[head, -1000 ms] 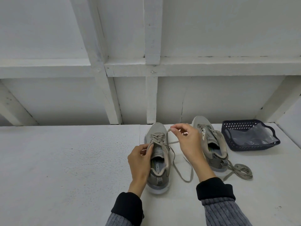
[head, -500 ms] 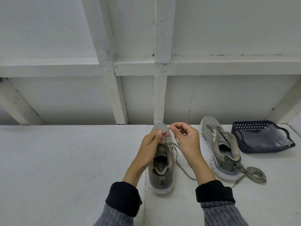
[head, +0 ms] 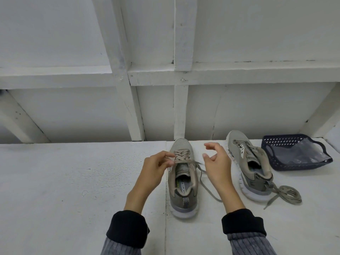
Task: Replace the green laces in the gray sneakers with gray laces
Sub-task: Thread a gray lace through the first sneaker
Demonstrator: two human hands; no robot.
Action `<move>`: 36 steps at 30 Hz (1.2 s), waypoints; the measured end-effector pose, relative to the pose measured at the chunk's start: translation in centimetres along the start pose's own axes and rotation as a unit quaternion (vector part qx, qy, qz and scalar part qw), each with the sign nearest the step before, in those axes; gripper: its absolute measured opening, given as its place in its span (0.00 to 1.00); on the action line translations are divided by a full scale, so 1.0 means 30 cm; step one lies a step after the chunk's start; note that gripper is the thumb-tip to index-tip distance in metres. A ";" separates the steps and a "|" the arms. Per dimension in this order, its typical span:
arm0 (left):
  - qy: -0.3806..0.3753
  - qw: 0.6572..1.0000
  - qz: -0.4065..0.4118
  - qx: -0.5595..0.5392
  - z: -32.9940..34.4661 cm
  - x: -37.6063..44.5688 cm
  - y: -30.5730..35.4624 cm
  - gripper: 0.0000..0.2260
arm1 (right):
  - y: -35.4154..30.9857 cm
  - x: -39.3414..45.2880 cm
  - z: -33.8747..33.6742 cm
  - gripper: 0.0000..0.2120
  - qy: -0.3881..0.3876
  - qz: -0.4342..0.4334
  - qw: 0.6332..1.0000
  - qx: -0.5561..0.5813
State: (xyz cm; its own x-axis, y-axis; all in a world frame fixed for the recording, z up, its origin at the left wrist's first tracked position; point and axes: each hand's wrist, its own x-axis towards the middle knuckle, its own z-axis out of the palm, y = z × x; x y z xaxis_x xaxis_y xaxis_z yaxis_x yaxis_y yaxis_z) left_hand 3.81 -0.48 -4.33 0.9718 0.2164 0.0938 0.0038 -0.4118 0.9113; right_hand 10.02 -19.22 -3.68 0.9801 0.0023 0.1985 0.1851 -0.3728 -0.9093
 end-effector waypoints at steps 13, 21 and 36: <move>0.087 0.996 -0.011 -0.031 0.061 -0.015 -0.025 0.03 | 0.005 -0.035 0.049 0.05 -0.153 -0.017 0.988 0.013; 0.106 0.968 -0.162 -0.159 0.087 -0.018 -0.099 0.06 | 0.040 -0.068 0.099 0.03 -0.129 -0.082 0.985 -0.080; 0.073 0.925 -0.212 -0.307 0.084 -0.018 -0.117 0.05 | 0.043 -0.045 0.145 0.07 -0.130 -0.118 0.971 -0.160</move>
State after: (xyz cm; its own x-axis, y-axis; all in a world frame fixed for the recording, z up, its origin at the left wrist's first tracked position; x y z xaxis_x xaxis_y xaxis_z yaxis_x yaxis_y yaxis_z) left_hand 3.87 -1.39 -8.58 0.8711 0.3795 -0.3116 0.1986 0.3081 0.9304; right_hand 9.24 -15.67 -6.71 0.9057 0.3421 0.2502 0.4157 -0.6025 -0.6812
